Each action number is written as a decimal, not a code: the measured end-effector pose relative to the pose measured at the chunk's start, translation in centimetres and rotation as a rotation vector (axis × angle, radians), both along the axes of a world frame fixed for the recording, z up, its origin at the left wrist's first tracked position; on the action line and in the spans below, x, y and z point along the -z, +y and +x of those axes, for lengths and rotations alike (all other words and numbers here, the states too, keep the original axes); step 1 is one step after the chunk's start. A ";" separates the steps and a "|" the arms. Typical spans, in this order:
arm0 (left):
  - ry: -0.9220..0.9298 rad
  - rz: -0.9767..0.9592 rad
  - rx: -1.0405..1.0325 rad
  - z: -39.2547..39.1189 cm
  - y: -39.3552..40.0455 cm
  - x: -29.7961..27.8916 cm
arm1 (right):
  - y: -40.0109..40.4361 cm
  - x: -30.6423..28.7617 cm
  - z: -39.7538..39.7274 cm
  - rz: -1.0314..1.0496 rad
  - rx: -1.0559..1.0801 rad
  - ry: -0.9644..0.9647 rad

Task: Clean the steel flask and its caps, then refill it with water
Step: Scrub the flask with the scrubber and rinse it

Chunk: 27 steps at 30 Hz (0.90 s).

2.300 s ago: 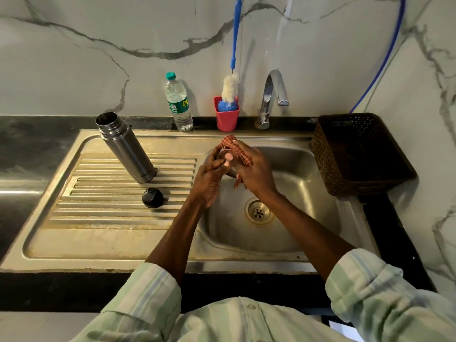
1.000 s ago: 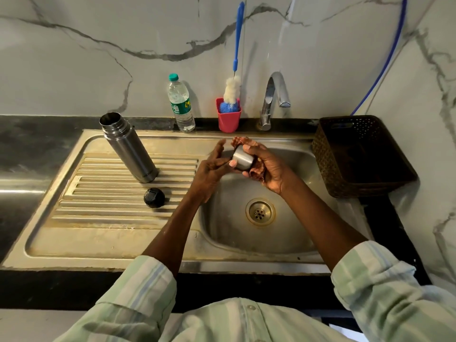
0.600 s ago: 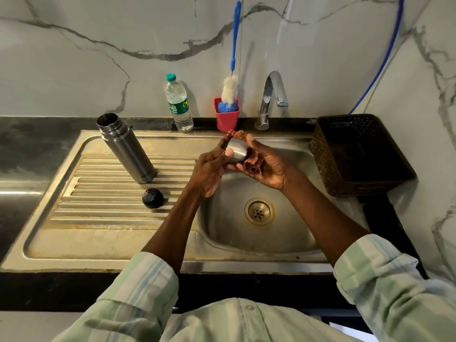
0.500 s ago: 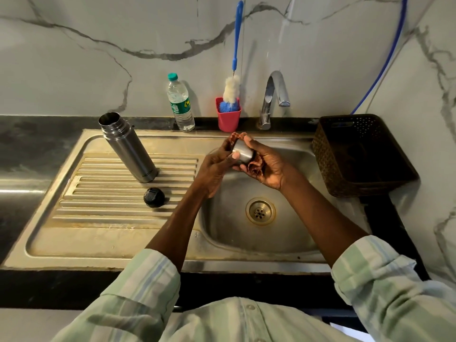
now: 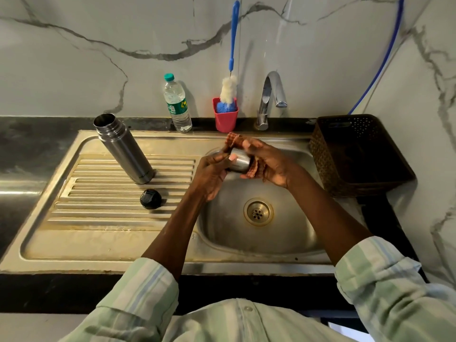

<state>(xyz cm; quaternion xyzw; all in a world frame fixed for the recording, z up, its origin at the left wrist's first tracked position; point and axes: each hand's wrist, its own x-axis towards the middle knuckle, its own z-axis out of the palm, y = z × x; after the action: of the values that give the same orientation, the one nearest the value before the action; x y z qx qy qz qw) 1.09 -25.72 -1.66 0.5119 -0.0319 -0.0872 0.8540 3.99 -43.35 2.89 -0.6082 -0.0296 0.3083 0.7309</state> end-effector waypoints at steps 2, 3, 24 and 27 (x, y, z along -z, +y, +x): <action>-0.062 0.083 0.022 0.0 0.1 0.2 | -0.3 0.5 0.2 0.161 0.075 0.295; -0.089 0.142 0.039 0.0 0.1 0.3 | -0.2 0.7 0.2 0.154 0.109 0.340; 0.075 0.278 -0.433 -1.2 -4.2 1.2 | 7.5 3.1 -2.8 -0.249 0.746 -0.313; 0.152 0.153 -0.438 -1.7 -4.1 1.1 | 7.4 3.4 -2.4 -0.442 0.587 -0.562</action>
<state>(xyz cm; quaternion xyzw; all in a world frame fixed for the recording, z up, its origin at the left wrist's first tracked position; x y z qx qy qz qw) -0.63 -29.83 -2.75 0.5616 0.1512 0.0597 0.8113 1.61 -35.98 -0.51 -0.7921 0.0134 -0.0893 0.6037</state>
